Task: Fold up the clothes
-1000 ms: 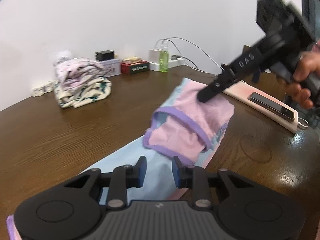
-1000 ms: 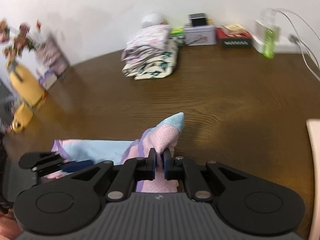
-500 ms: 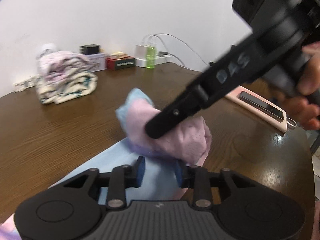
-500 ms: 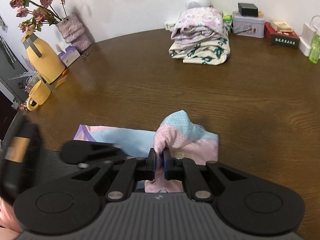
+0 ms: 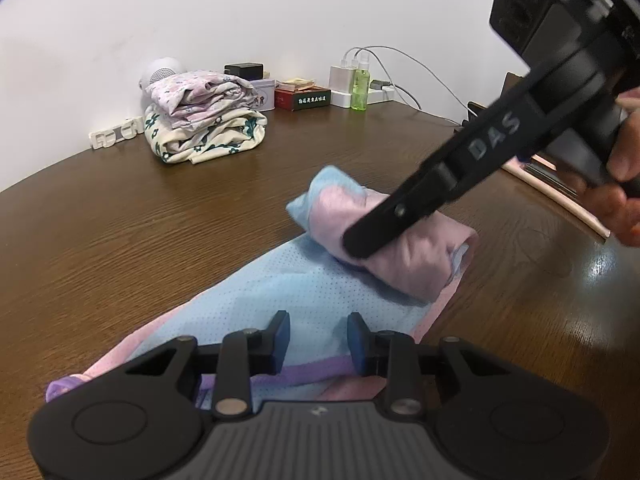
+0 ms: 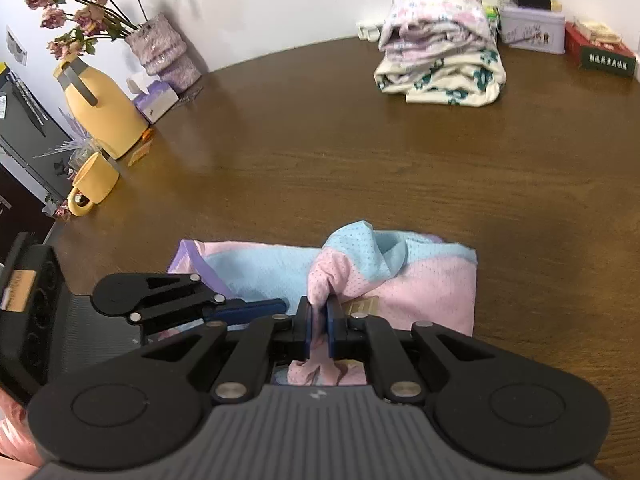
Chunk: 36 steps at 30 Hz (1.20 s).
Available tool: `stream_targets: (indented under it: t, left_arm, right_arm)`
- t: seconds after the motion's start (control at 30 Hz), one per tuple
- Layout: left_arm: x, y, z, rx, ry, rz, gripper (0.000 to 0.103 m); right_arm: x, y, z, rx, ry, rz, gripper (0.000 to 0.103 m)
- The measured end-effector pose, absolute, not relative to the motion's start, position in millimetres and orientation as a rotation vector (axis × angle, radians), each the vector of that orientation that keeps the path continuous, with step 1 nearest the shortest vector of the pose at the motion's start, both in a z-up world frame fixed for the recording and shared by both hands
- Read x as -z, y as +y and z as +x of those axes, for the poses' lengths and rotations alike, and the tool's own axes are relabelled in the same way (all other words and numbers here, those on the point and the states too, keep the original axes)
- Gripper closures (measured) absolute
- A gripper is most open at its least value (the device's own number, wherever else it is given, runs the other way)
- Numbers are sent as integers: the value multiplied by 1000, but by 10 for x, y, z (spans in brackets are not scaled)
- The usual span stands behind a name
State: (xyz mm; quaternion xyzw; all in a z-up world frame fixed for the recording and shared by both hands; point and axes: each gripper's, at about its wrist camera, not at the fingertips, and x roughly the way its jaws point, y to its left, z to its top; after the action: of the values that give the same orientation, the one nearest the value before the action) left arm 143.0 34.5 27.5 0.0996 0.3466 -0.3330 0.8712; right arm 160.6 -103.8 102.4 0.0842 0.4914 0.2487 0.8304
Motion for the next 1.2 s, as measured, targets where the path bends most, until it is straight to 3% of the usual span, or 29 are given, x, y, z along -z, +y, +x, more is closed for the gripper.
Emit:
stream_targets:
  t: [0.37, 0.5, 0.67, 0.83, 0.93, 1.2]
  left_arm:
    - [-244, 366, 1372, 726, 708, 204, 72]
    - [-315, 481, 1331, 719, 693, 178, 71]
    - [-537, 816, 1171, 631, 596, 109, 66]
    - [-666, 772, 1163, 639, 563, 53, 70]
    - [-707, 577, 1232, 681, 567, 59, 71]
    - [-424, 266, 1761, 593, 714, 68, 76]
  right_arm:
    - [-894, -915, 1596, -558, 1045, 216, 94]
    - [-852, -969, 1598, -588, 1036, 294, 75]
    - [-1156, -1360, 1415, -647, 834, 434, 63]
    - [-1139, -1586, 1236, -572, 789, 298, 63]
    - [-980, -1539, 1159, -567, 799, 198, 70]
    - [-819, -1300, 1026, -601, 751, -36, 70]
